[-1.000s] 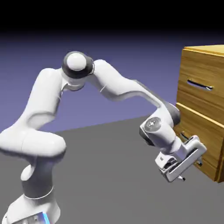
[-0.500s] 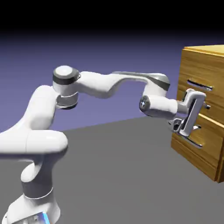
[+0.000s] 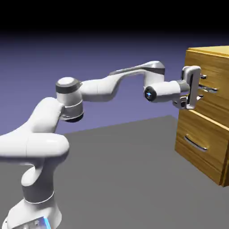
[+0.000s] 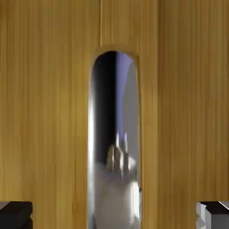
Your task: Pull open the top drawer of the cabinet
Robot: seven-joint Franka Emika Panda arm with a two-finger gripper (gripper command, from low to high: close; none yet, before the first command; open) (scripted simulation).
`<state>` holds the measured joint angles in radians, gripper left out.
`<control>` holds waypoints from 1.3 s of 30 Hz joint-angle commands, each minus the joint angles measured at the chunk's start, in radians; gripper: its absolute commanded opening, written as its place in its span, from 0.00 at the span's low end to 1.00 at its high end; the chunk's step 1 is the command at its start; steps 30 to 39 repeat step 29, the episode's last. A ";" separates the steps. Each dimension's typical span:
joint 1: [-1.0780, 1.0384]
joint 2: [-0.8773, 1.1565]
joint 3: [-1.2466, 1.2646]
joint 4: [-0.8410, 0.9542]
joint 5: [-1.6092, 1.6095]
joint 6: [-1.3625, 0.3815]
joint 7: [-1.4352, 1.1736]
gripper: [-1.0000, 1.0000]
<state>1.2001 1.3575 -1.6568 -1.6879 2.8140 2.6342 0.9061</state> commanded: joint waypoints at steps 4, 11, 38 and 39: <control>0.103 -0.004 -0.028 -0.145 0.005 -0.044 -0.023 0.00; 0.297 -0.005 -0.086 -0.399 -0.001 -0.108 -0.054 0.00; 0.827 0.062 -0.268 -0.943 -0.102 -0.132 -0.063 1.00; 0.827 0.062 -0.268 -0.943 -0.102 -0.132 -0.063 1.00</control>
